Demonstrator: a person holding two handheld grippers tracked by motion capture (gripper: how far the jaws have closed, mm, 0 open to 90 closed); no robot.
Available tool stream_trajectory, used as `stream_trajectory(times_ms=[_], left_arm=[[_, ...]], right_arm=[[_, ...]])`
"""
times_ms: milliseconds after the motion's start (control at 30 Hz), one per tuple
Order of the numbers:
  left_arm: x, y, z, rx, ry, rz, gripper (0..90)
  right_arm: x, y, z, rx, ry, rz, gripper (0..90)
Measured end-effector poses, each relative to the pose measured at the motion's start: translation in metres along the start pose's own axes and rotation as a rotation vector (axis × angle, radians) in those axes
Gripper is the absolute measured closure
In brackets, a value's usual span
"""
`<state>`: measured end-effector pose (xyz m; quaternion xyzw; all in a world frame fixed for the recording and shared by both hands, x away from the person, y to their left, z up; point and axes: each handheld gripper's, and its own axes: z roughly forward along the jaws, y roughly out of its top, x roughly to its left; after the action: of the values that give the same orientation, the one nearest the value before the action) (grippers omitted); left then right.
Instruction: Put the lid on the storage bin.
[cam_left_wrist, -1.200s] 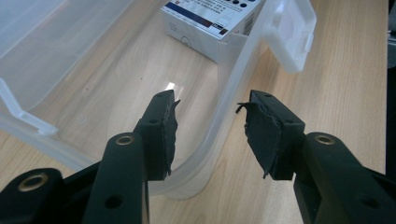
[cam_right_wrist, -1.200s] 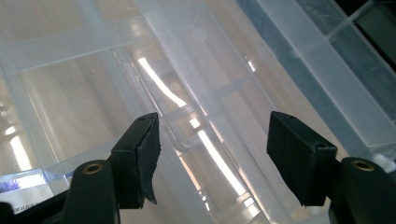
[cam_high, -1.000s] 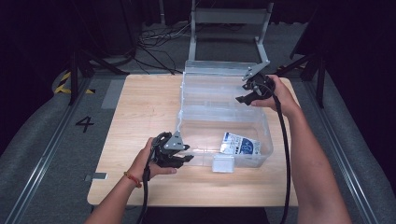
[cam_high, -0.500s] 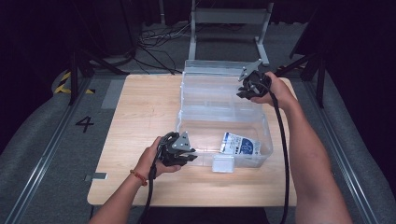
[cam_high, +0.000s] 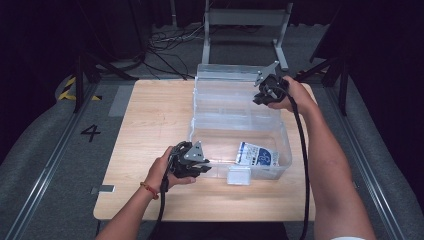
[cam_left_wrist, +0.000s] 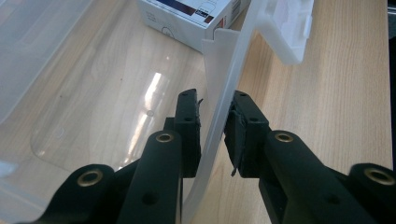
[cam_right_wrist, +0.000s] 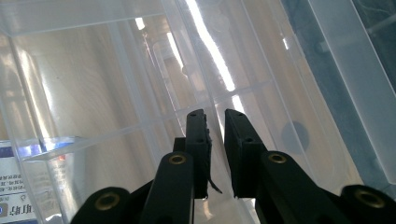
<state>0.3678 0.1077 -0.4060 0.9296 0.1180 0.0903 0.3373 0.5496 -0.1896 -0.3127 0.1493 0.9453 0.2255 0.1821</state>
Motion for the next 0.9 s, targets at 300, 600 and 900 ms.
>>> stream_trajectory(times_ms=[300, 600, 900], left_arm=[[-0.002, 0.002, 0.006, -0.012, -0.007, 0.011, 76.3], [0.0, 0.0, 0.006, -0.01, -0.025, -0.016, 75.2], [-0.001, 0.0, 0.006, -0.015, -0.021, -0.015, 74.7]], right_arm=[[-0.002, -0.005, -0.001, -0.051, 0.038, 0.033, 83.4], [0.003, -0.005, -0.009, -0.063, 0.061, 0.016, 86.2], [0.01, -0.003, -0.015, -0.093, 0.057, -0.014, 87.5]])
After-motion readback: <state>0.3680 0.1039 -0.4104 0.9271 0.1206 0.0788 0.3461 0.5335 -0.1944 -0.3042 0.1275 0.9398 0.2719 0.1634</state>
